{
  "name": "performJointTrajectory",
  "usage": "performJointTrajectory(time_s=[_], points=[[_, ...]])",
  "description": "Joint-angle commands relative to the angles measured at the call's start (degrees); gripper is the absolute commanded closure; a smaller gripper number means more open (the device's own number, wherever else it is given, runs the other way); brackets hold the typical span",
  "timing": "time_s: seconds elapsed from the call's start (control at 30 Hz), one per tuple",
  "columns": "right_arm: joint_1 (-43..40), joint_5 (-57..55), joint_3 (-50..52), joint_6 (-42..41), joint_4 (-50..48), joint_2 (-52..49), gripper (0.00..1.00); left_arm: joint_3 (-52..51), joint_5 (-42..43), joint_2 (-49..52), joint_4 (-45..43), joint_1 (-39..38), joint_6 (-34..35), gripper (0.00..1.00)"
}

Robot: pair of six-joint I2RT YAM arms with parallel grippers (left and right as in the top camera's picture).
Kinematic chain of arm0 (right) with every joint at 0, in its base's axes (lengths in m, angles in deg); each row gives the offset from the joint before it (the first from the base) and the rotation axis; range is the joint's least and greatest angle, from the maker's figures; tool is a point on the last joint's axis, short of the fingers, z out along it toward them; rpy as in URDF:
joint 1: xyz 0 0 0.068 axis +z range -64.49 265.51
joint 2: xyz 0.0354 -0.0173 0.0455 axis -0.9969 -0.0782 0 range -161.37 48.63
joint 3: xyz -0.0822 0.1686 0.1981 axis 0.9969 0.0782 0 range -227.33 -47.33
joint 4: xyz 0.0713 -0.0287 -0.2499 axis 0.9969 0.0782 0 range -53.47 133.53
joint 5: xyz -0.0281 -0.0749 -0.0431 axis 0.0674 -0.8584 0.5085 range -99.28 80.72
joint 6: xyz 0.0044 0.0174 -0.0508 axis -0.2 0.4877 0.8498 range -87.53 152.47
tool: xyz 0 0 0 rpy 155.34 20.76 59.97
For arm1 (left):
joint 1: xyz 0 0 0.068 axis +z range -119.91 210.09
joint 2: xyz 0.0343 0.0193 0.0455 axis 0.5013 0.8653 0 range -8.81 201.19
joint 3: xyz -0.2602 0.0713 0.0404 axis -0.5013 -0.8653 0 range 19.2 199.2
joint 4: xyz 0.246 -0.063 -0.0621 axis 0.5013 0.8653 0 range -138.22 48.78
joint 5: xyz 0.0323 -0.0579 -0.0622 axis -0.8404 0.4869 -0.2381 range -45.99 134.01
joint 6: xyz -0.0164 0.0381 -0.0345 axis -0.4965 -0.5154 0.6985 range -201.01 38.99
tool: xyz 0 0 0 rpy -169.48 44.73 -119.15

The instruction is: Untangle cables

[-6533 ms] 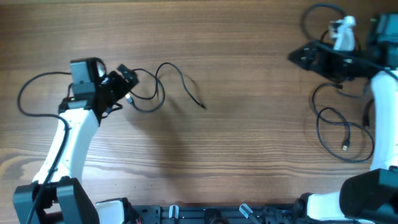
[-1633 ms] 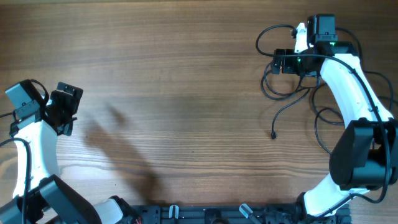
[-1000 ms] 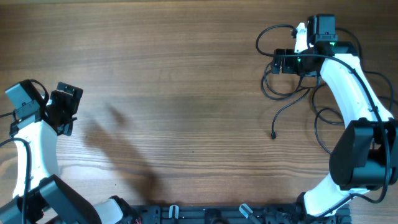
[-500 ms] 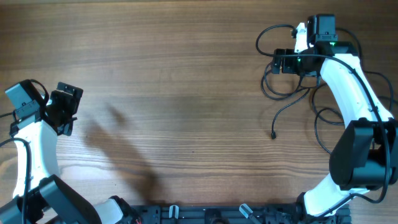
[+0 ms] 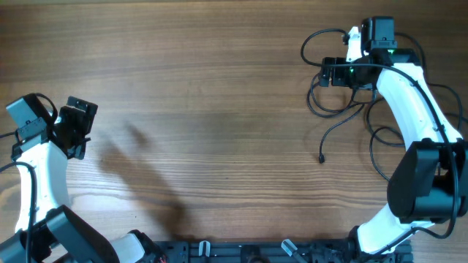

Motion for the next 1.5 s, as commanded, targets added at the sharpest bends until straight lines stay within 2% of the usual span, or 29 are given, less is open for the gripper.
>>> performJointTrajectory(time_s=[0.0,1.47], points=[[-0.07,-0.15,0.24,-0.39,-0.35,-0.55,0.0,0.5,0.44,-0.46,-0.13,0.31,0.33,0.0],[0.11,-0.17,0.24,-0.39,-0.94,0.7,0.0,0.5,0.44,-0.46,-0.13,0.31,0.33,0.0]])
